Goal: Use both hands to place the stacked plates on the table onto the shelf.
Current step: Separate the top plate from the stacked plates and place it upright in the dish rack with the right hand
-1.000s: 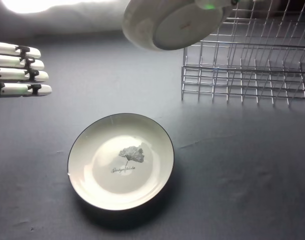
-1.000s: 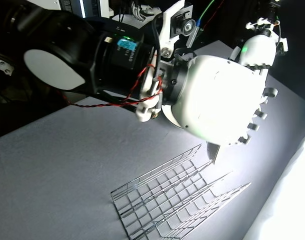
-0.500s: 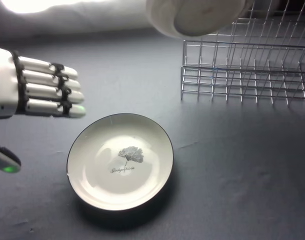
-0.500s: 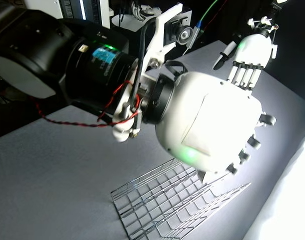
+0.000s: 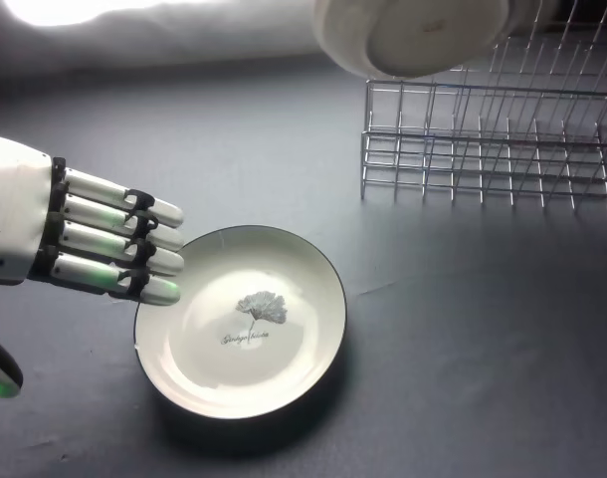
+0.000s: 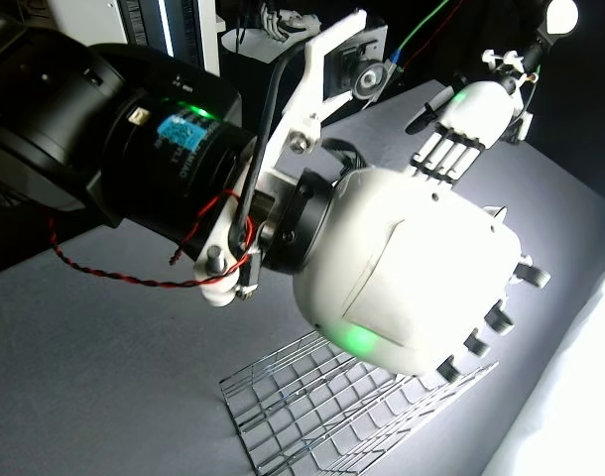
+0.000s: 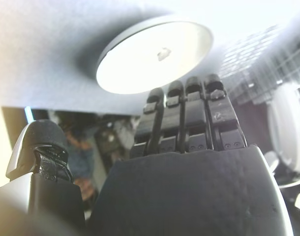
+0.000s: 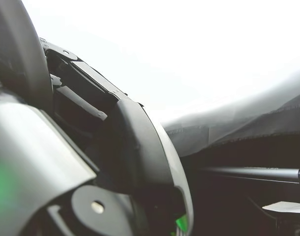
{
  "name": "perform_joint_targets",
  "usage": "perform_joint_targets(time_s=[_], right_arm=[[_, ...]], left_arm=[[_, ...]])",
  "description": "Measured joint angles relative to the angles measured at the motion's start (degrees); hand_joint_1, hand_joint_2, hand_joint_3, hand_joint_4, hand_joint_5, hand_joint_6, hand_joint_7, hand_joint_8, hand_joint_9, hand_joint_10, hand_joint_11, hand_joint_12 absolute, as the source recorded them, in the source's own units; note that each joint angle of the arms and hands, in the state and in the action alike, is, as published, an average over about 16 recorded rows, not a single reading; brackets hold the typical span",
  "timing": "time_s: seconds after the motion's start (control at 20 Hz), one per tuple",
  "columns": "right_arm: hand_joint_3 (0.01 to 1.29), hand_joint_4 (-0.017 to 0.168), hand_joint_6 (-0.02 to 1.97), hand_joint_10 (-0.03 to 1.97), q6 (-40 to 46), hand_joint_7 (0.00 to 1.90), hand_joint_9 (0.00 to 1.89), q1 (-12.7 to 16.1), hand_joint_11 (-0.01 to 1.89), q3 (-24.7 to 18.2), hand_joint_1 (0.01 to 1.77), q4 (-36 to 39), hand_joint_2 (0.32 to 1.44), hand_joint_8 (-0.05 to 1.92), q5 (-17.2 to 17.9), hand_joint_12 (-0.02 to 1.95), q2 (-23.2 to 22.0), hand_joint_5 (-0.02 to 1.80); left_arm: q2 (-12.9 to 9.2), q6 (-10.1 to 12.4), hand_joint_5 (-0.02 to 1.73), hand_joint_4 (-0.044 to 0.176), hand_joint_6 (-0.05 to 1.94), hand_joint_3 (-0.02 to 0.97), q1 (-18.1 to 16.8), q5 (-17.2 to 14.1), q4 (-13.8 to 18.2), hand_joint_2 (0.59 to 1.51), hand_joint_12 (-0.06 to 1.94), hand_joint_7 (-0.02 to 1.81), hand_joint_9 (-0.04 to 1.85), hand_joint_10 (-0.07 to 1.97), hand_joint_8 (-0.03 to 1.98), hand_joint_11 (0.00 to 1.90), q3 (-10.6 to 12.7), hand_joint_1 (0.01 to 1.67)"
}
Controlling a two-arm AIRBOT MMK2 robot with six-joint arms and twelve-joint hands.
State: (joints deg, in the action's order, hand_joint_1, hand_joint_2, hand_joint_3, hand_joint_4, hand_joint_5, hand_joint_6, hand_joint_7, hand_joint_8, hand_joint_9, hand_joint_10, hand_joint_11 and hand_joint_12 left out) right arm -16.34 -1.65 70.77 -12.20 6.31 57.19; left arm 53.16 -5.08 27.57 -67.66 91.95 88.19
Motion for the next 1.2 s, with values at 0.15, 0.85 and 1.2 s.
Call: perform_joint_targets(time_s=[0.15, 0.85, 1.2], right_arm=[[0.01, -0.008, 0.98, 0.93, 0.14, 1.05, 1.01, -1.22, 0.86, -0.04, 1.38, 0.33, 1.01, 0.84, 0.35, 0.92, -0.87, 0.93], [0.01, -0.009, 1.0, 0.97, 0.65, 1.04, 0.98, -7.39, 0.82, 2.49, 1.38, 7.17, 1.01, 0.87, 2.65, 1.0, -2.8, 0.92], [0.01, -0.008, 1.0, 0.84, 0.52, 1.02, 0.96, -11.23, 0.78, 3.54, 1.35, 11.86, 1.03, 0.82, 4.7, 1.03, -2.78, 0.91]], left_arm=[[1.53, -0.01, 0.02, 0.003, 0.0, 0.02, 0.77, -3.04, 0.71, 1.148, 0.0, 0.02, 0.02, 0.02, 0.01, 0.01, 1.28, 0.02], [6.46, -0.78, 0.02, 0.002, 0.0, 0.02, 2.53, -4.33, 3.37, 1.149, 0.0, 0.02, 0.02, 0.02, 0.01, 0.02, 4.33, 0.02], [7.85, -1.64, 0.02, 0.002, 0.0, 0.021, 3.2, -2.57, 4.28, 1.15, 0.0, 0.02, 0.02, 0.02, 0.01, 0.02, 5.97, 0.02]])
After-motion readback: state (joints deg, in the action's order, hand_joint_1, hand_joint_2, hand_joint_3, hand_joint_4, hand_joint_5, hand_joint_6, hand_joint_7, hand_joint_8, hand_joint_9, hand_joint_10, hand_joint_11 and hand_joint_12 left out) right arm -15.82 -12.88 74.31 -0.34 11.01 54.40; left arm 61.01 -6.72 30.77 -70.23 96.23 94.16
